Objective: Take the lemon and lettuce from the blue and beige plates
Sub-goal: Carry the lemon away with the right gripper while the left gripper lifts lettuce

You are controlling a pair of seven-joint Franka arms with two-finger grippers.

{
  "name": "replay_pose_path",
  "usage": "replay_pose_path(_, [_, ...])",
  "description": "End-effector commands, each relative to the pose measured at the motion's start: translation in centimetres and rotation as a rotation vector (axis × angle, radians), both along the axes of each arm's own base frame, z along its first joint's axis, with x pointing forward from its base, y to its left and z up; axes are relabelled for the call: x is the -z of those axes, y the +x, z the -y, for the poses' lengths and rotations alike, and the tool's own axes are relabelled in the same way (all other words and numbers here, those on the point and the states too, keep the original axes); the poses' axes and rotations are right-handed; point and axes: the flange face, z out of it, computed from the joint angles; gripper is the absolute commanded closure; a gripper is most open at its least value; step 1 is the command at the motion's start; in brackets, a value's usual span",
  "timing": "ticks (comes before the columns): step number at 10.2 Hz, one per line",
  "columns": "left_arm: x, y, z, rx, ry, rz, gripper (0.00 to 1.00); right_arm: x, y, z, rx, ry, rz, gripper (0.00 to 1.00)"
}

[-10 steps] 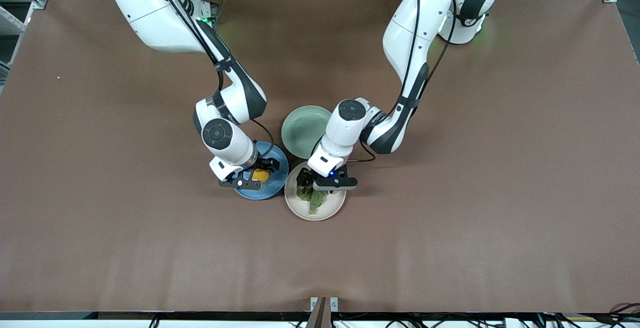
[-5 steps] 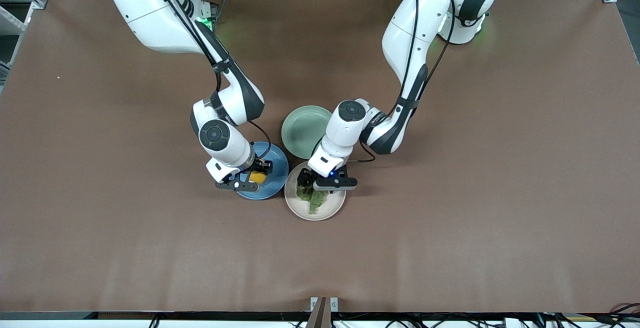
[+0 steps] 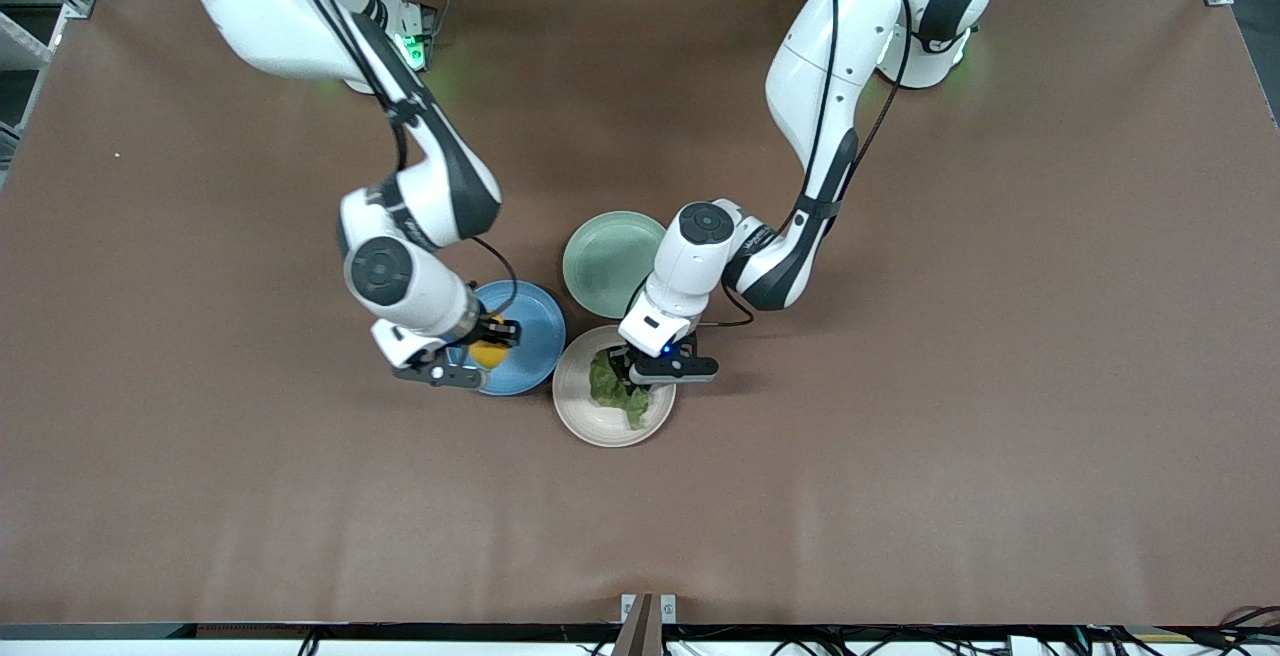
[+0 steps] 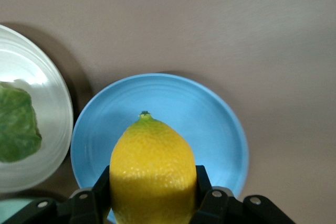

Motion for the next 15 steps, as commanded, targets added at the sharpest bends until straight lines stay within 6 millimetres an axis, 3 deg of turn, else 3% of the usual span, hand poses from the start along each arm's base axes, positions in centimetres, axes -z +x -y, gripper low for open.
replay_pose_path(1, [0.1,0.2,-0.1,-0.021,-0.005,0.007,1.00,-4.7,0.0,4.9,-0.046,0.037,-0.029,0.84])
replay_pose_path(5, [0.3,1.3,-2.4,-0.038,0.028,0.013,1.00,-7.7,0.7,13.1,-0.120,0.034,-0.033,0.84])
replay_pose_path(7, [1.3,1.6,-4.1,-0.037,0.066,0.006,1.00,-7.4,0.4,17.8,-0.150,0.017,-0.038,0.84])
replay_pose_path(9, [0.1,2.1,-5.4,-0.038,0.075,0.012,1.00,-6.9,0.5,22.6,-0.233,-0.017,-0.038,0.84])
replay_pose_path(12, [-6.0,1.9,-9.1,-0.053,0.072,0.014,1.00,-5.4,0.4,28.2,-0.323,-0.020,-0.037,0.84])
replay_pose_path(13, [-8.2,1.4,-9.9,-0.061,0.078,-0.005,1.00,-3.8,-0.1,29.6,-0.331,-0.023,-0.022,0.83])
replay_pose_path(15, [-13.5,1.0,-10.6,-0.072,0.133,-0.093,1.00,0.5,-1.4,30.1,-0.328,-0.044,0.023,0.83])
